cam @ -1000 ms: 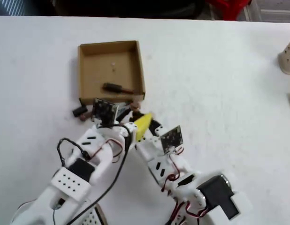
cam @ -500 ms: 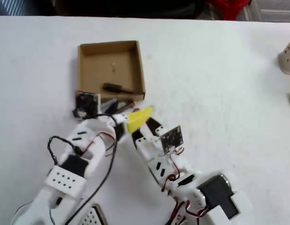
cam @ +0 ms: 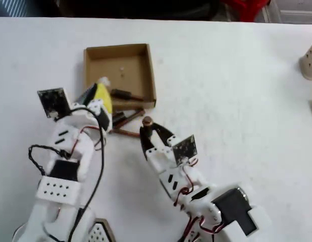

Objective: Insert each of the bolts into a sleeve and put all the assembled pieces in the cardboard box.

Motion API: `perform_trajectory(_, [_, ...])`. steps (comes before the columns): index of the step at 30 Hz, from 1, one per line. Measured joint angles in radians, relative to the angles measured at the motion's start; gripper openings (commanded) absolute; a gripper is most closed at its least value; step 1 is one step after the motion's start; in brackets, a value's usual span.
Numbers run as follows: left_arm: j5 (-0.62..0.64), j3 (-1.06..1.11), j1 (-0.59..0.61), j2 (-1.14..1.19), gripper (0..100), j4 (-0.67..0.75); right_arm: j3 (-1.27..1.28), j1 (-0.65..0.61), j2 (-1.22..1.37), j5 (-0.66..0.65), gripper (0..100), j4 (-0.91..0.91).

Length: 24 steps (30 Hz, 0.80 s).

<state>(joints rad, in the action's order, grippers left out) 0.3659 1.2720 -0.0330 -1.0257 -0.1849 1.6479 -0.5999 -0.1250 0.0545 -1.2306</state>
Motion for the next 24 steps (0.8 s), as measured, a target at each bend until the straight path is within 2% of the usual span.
perform_trajectory(5, [-0.008, -0.101, 0.066, 0.0, 3, -0.319, 0.0, 0.0, 0.0, 0.0, 1.6, 0.0])
perform_trajectory(9, [-0.11, -0.117, 0.123, 0.0, 3, -0.601, 0.0, 0.0, 0.0, 0.0, 1.6, 0.0])
perform_trajectory(12, [-0.124, -0.1, 0.18, 0.0, 3, -0.729, 0.0, 0.005, 0.0, 0.0, 1.6, 0.003])
perform_trajectory(18, [-0.164, 0.014, 0.319, -0.002, 3, -0.766, 0.0, 0.028, 0.0, 0.0, 1.6, 0.021])
perform_trajectory(24, [-0.275, 0.158, 0.384, -0.002, 3, -0.62, 0.0, 0.064, -0.012, -0.068, 1.8, 0.092])
